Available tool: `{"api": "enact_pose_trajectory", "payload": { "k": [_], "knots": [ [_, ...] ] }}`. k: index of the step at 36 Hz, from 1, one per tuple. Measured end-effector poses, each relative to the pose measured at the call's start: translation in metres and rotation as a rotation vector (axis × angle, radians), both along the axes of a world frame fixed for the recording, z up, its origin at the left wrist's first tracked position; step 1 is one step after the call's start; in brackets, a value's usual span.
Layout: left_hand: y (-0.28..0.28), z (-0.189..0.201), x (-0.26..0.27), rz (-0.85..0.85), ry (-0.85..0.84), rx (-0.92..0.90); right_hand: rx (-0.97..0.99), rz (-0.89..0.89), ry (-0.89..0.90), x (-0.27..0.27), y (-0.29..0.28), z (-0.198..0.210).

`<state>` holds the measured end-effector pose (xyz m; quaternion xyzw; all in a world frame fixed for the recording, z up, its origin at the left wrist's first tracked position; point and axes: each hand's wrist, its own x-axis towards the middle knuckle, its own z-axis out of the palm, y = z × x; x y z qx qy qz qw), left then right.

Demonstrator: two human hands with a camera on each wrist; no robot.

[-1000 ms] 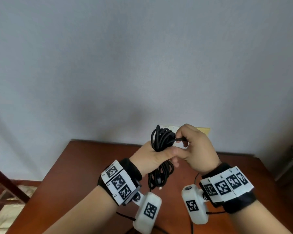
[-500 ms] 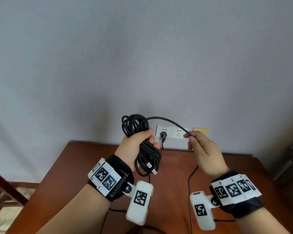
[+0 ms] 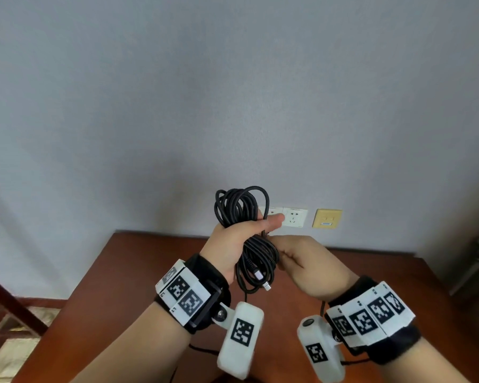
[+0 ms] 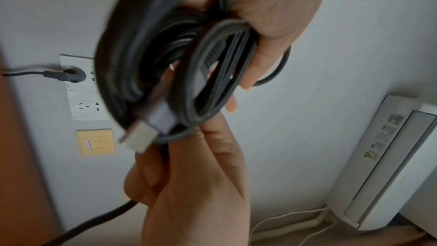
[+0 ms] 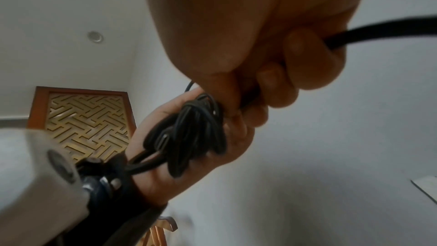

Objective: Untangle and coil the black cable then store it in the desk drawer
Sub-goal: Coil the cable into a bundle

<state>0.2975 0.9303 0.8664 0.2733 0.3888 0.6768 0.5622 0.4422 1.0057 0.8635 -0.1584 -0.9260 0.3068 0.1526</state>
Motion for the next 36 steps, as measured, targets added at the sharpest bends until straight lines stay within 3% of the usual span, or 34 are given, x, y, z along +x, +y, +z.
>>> {"api": "enact_pose_trajectory", "payload": {
  "k": [8,19,25,30,36],
  "knots": [
    [-0.001,-0.004,0.005,0.044,0.013,0.019,0.052,0.076,-0.205,0.000,0.008,0.004],
    [0.000,-0.006,0.010,0.033,-0.081,0.002,-0.115,0.093,-0.290,-0.001,0.008,0.008],
    [0.000,0.001,0.001,0.092,-0.156,0.024,-0.248,-0.024,-0.143,0.000,0.009,-0.003],
    [0.000,0.007,-0.015,0.203,-0.214,0.047,-0.178,-0.152,-0.045,0.008,0.016,-0.013],
    [0.000,0.000,-0.019,0.263,-0.167,0.032,-0.189,-0.195,0.046,0.018,0.024,-0.021]
  ]
}}
